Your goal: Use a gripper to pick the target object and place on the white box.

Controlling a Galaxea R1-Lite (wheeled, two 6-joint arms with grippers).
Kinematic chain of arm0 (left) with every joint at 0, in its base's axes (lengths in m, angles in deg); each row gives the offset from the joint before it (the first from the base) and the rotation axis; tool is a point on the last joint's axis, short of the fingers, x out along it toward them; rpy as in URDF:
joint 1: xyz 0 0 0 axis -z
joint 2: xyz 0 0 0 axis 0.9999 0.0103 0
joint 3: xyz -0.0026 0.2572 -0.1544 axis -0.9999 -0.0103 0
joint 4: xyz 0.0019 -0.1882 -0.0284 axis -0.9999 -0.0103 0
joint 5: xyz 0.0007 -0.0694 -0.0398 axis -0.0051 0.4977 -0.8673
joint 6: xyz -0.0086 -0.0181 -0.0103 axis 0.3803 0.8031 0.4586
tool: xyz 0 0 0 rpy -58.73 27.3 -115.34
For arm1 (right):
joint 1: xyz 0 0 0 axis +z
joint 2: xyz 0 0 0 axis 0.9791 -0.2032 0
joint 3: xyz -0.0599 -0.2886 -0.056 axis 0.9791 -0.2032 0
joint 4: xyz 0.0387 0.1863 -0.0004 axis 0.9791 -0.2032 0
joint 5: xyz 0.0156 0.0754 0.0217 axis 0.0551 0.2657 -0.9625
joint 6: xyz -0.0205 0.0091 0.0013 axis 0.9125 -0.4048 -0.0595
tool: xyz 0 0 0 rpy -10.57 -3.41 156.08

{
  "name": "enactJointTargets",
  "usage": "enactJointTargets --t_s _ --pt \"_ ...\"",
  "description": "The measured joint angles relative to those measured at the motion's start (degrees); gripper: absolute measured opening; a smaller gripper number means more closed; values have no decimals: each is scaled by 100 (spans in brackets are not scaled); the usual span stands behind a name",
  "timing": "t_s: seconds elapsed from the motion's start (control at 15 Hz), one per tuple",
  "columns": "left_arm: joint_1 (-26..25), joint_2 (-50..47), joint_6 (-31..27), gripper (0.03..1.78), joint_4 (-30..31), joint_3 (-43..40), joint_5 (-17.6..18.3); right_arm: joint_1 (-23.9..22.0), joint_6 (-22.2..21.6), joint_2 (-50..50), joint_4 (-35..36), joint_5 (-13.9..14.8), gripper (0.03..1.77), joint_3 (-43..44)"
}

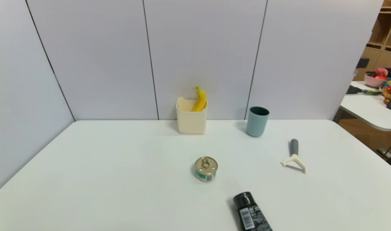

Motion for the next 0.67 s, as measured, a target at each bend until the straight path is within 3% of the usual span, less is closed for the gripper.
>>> enactJointTargets --t_s 0.33,0.67 --pt "0 0 0 169 0 0 0 -20 71 393 -433 276 169 -1006" --pt "-2 0 0 169 0 0 0 -20 102 440 -1074 686 169 -1141"
